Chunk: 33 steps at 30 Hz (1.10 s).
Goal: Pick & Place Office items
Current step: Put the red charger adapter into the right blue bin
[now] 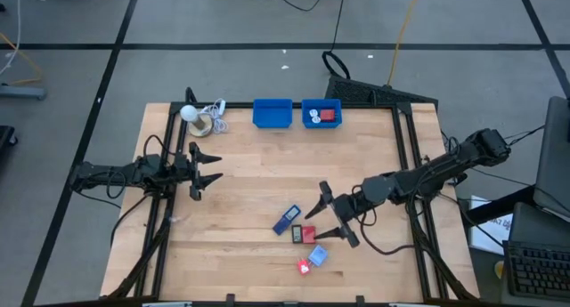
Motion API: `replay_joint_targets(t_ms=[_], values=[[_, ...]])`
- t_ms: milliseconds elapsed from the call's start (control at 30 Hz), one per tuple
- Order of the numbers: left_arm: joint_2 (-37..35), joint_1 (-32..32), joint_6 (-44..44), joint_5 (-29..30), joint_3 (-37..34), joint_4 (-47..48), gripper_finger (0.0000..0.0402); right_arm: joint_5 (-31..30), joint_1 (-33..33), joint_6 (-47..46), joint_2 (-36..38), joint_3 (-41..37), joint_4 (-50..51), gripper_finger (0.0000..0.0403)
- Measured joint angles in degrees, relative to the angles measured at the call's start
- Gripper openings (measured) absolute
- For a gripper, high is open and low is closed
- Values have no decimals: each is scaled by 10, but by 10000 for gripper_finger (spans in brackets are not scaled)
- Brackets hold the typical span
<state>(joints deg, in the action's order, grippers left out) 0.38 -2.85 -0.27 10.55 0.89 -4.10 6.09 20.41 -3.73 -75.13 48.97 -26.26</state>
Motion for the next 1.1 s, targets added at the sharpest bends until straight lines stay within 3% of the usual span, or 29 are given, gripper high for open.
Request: replay_joint_targets(t_ms=[1100], values=[[0,0,-2,0,0,0,255,-2,-1,14,0,0,17,254]])
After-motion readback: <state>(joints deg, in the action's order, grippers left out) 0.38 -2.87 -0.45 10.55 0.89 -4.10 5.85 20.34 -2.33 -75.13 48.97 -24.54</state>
